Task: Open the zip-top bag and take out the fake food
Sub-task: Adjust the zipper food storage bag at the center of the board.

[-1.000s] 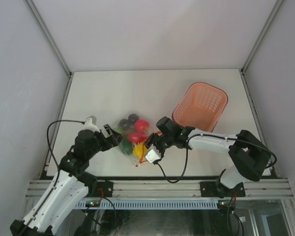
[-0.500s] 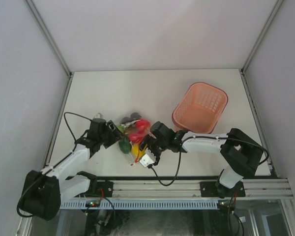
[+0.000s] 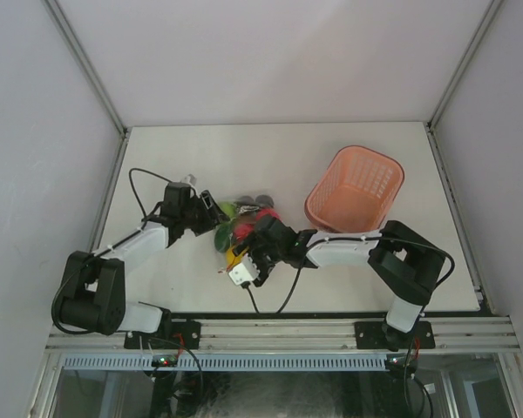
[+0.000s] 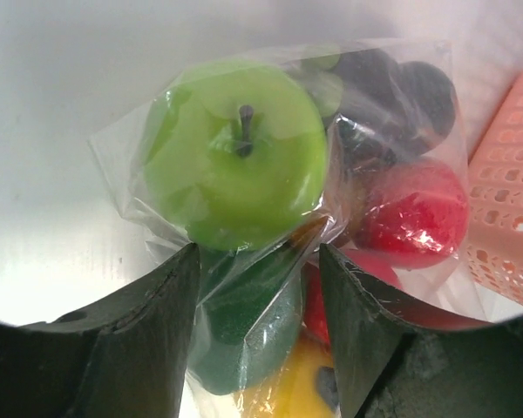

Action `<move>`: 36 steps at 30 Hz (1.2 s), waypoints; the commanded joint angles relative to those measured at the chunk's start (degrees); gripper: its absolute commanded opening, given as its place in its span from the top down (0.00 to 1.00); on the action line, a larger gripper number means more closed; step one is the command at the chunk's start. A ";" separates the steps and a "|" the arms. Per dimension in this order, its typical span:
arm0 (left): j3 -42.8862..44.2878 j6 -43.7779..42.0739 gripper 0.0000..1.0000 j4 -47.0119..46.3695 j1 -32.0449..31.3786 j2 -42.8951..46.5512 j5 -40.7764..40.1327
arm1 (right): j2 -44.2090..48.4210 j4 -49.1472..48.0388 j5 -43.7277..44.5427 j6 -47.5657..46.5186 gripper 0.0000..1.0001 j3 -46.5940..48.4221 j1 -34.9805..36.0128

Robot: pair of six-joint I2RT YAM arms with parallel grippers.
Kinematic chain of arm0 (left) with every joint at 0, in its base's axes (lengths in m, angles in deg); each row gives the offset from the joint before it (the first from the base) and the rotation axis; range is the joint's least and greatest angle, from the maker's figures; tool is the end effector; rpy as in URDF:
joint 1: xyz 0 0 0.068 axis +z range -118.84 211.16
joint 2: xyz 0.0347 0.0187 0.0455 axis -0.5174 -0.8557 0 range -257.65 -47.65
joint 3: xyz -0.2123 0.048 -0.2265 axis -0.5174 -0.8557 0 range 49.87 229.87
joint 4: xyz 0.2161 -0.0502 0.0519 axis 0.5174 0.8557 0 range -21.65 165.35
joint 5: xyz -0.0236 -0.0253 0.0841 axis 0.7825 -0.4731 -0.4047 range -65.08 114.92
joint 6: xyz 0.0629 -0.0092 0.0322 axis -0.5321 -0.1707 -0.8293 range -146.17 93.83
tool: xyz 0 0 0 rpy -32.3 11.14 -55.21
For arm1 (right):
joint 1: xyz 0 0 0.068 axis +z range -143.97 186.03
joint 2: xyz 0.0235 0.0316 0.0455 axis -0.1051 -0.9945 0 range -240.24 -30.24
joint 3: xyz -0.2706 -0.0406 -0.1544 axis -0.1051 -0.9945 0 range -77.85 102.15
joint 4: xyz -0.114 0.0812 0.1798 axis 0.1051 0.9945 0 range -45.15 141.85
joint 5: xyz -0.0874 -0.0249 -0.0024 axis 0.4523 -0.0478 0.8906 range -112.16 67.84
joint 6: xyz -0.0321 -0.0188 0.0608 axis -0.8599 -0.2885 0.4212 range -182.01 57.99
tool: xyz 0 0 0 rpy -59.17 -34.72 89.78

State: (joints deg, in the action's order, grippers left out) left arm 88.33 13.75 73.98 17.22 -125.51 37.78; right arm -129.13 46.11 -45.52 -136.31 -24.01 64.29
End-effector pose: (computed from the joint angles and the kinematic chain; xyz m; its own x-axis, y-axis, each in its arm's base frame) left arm 0.2373 -0.0722 0.2343 -0.7752 -0.4522 -0.4411 -0.1434 0.8060 -0.5742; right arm 0.1621 0.3061 0.2186 0.7874 -0.4070 -0.4629 -0.6164 -0.5242 -0.5876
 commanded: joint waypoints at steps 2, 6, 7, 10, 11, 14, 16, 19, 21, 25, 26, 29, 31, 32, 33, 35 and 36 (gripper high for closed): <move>6.54 -3.36 0.38 -3.57 1.19 -3.64 5.74 | -2.70 -2.08 4.37 6.77 0.30 3.02 0.22; 11.68 -4.14 0.38 -3.30 2.50 -8.57 7.49 | -3.42 -1.97 5.14 9.45 0.31 4.44 -0.02; 12.94 -4.41 0.38 -3.07 2.72 -9.64 7.65 | -3.68 -1.63 5.28 9.99 0.33 5.03 -0.11; 15.96 -6.27 0.37 -1.40 3.61 -11.07 5.53 | -4.32 -0.35 5.11 11.02 0.40 6.35 -0.24; 16.77 -7.14 0.36 -0.17 3.91 -10.85 3.91 | -4.42 0.03 4.81 11.36 0.43 6.55 -0.23; 16.43 -9.12 0.32 1.55 5.47 -5.81 -1.35 | -4.11 1.25 3.49 11.95 0.50 7.15 -0.39; 14.14 -9.85 0.28 1.38 6.47 -0.72 -3.84 | -3.52 2.38 2.15 12.93 0.55 8.09 -0.88; 8.78 -10.02 0.21 -0.39 7.92 7.98 -3.48 | -2.54 4.59 0.05 14.25 0.65 9.35 -1.50; 3.34 -7.00 0.16 -3.84 8.71 14.03 -0.15 | -1.94 6.14 -1.00 14.32 0.73 9.90 -1.73; -6.94 1.66 0.14 -8.93 8.94 24.12 8.23 | -0.56 9.81 -3.51 14.41 0.86 10.47 -2.74; -8.68 3.19 0.15 -9.12 8.73 26.98 9.04 | -0.16 10.84 -4.24 14.52 0.87 10.65 -3.02; -12.52 5.59 0.16 -6.52 6.44 36.62 7.65 | 0.57 14.01 -5.48 14.99 0.93 11.63 -4.02; -13.92 6.14 0.19 -3.26 2.79 42.36 4.31 | 1.23 14.95 -6.18 15.81 0.96 11.86 -4.63; -14.46 6.33 0.20 -1.61 0.46 44.71 2.36 | 1.51 15.61 -6.75 15.74 0.97 11.90 -4.90; -14.77 6.09 0.21 0.09 -2.06 46.61 0.31 | 1.73 15.96 -7.00 16.08 0.98 11.94 -5.15; -15.25 4.90 0.22 4.12 -6.28 50.24 -3.55 | 1.86 17.55 -8.52 16.67 1.00 12.52 -6.13; -16.32 4.63 0.23 4.48 -8.29 52.01 -5.15 | 1.84 18.45 -9.58 17.41 1.00 12.95 -6.71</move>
State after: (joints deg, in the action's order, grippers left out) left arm 74.27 17.82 73.98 15.32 -79.29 39.84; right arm -129.85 60.49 -50.37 -121.80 -14.31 59.42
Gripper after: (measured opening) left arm 0.785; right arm 0.479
